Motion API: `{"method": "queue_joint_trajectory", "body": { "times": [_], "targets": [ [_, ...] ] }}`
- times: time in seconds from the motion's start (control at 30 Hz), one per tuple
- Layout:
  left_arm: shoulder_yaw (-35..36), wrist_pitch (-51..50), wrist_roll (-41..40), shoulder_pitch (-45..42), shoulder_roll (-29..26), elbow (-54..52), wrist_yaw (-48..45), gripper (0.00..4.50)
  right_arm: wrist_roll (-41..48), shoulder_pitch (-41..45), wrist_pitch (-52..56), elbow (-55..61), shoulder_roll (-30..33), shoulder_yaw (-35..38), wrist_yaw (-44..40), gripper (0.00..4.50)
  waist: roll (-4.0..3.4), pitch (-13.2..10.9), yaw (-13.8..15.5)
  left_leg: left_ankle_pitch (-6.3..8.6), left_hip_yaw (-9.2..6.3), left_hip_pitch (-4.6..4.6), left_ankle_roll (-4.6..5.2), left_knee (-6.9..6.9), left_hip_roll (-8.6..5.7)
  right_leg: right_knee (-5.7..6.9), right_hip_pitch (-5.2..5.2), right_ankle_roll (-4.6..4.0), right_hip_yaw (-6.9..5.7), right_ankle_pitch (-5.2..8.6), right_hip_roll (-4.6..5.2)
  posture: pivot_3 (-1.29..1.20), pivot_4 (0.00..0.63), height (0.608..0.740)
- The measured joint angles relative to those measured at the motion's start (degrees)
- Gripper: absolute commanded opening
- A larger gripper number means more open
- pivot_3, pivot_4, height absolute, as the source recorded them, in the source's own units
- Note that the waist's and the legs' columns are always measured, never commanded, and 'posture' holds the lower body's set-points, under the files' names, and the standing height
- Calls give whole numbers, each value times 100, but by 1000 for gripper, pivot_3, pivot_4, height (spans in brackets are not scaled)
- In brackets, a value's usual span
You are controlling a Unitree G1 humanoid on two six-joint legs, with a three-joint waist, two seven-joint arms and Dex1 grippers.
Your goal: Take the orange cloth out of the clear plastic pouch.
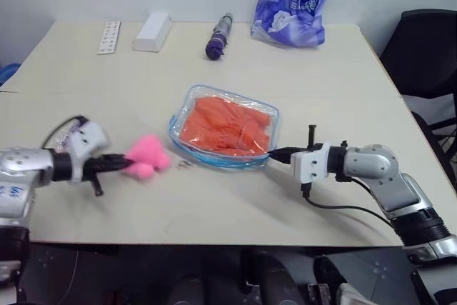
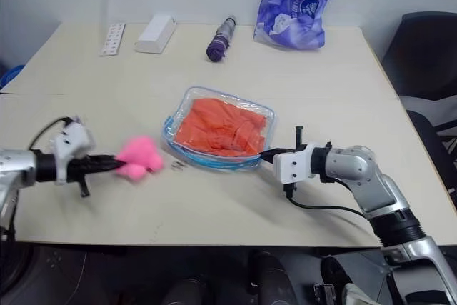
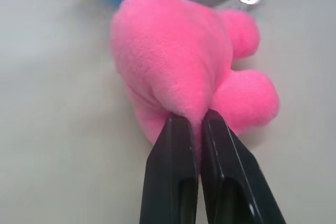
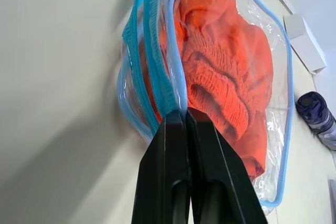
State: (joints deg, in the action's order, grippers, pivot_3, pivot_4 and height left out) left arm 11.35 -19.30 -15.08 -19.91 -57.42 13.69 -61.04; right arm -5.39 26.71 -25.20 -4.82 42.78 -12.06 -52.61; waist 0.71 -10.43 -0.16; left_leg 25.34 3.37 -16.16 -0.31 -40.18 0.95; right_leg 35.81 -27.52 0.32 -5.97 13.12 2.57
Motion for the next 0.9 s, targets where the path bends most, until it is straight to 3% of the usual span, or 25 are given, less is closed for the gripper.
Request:
{"method": "queue_joint_trajectory", "body": {
  "times": [0.33,0.57,0.6,0.67,0.9],
  "targets": [
    [-31,811,414,-1309,-129,1911,374,0,124,-262,-233,-7,69,47,96,30,0,0,-2,2,34,-3,4,0,-3,-1,-2,1,-8,0,4,0,150,740],
    [-277,719,407,-1041,366,1495,293,0,301,-475,158,131,52,125,161,30,0,0,0,1,39,-2,2,-1,-1,3,-3,1,-6,0,6,0,150,740],
    [-308,597,374,-937,493,1308,287,0,371,-511,312,223,30,125,150,224,0,0,2,1,37,-4,2,-2,-1,2,-3,1,-7,0,6,0,150,740],
    [-321,338,264,-799,688,1004,337,561,500,-566,589,424,6,136,103,600,0,0,4,1,34,-4,2,-3,-1,2,-3,1,-7,0,6,0,150,740],
    [-275,-132,103,-392,976,193,717,2763,1113,-1336,1827,1292,47,470,42,3029,0,0,19,2,19,2,1,-3,-2,4,2,1,-2,-1,7,0,150,740]
  ]
}}
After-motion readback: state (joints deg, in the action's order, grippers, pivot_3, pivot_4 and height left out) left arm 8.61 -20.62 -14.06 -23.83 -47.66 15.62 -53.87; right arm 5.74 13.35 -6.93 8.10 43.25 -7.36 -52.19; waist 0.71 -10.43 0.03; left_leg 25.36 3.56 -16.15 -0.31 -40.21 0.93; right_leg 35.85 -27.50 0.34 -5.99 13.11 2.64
